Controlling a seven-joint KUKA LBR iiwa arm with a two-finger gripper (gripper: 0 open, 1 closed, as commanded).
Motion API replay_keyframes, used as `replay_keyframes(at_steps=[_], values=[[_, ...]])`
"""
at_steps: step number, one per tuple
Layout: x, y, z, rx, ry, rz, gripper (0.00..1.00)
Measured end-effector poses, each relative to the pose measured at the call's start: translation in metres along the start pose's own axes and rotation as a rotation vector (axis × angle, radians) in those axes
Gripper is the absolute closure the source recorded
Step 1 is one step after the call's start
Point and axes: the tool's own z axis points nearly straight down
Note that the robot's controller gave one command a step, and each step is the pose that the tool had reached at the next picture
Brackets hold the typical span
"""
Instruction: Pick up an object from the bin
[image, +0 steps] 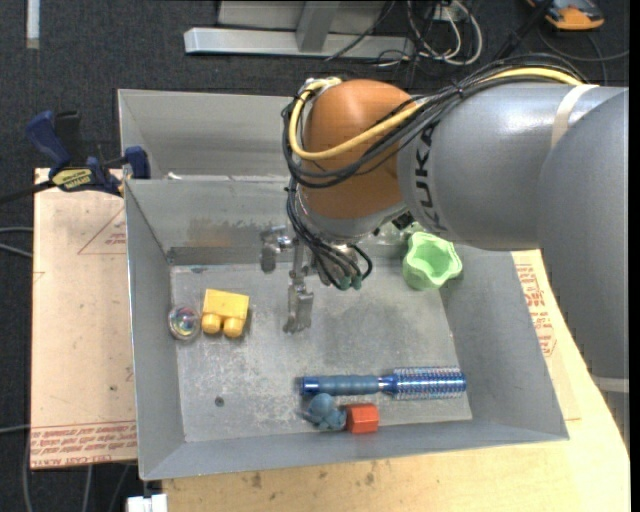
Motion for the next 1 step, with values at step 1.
replay_keyframes(at_steps=[1], values=[[0.0529, -0.0572, 0.0076, 0.004, 0.007, -0.037, 0.00]])
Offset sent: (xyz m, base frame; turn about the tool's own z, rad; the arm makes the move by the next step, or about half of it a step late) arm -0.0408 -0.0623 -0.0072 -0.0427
